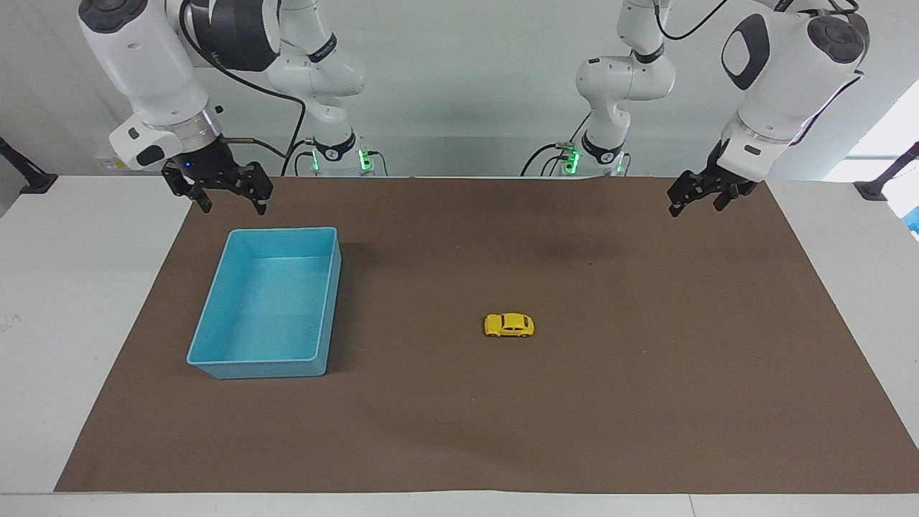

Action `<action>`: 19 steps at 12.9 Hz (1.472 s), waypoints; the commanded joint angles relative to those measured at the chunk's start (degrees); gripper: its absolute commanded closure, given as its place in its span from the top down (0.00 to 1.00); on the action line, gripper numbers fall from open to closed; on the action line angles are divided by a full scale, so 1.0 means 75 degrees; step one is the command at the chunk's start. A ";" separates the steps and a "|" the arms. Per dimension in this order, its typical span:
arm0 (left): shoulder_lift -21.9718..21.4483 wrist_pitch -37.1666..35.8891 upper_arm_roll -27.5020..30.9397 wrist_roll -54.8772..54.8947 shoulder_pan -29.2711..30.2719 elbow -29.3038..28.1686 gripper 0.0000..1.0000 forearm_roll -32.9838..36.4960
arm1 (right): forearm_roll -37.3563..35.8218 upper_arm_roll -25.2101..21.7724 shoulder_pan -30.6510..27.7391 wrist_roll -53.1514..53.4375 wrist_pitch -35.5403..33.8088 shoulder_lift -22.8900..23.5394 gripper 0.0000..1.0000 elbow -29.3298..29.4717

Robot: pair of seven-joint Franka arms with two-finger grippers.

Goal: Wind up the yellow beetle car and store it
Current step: 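Reach the left gripper forward to the yellow beetle car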

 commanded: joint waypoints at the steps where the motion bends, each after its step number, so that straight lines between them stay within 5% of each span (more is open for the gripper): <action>1: -0.0017 0.0412 -0.0042 -0.1421 -0.0027 -0.0331 1.00 0.0085 | 0.0091 0.0055 -0.0073 0.0050 0.0060 -0.0133 1.00 -0.0131; 6: 0.0276 0.0751 -0.0053 -0.4279 -0.0307 -0.0437 1.00 -0.0160 | 0.0091 0.0055 -0.0073 0.0050 0.0060 -0.0133 1.00 -0.0131; 11: 0.0838 0.1898 -0.0053 -0.8827 -0.1092 -0.0437 1.00 -0.0547 | 0.0091 0.0055 -0.0073 0.0050 0.0060 -0.0133 1.00 -0.0131; 19: 0.2244 0.4301 -0.0065 -1.3038 -0.2452 -0.0133 1.00 -0.0770 | 0.0091 0.0055 -0.0073 0.0050 0.0060 -0.0133 1.00 -0.0131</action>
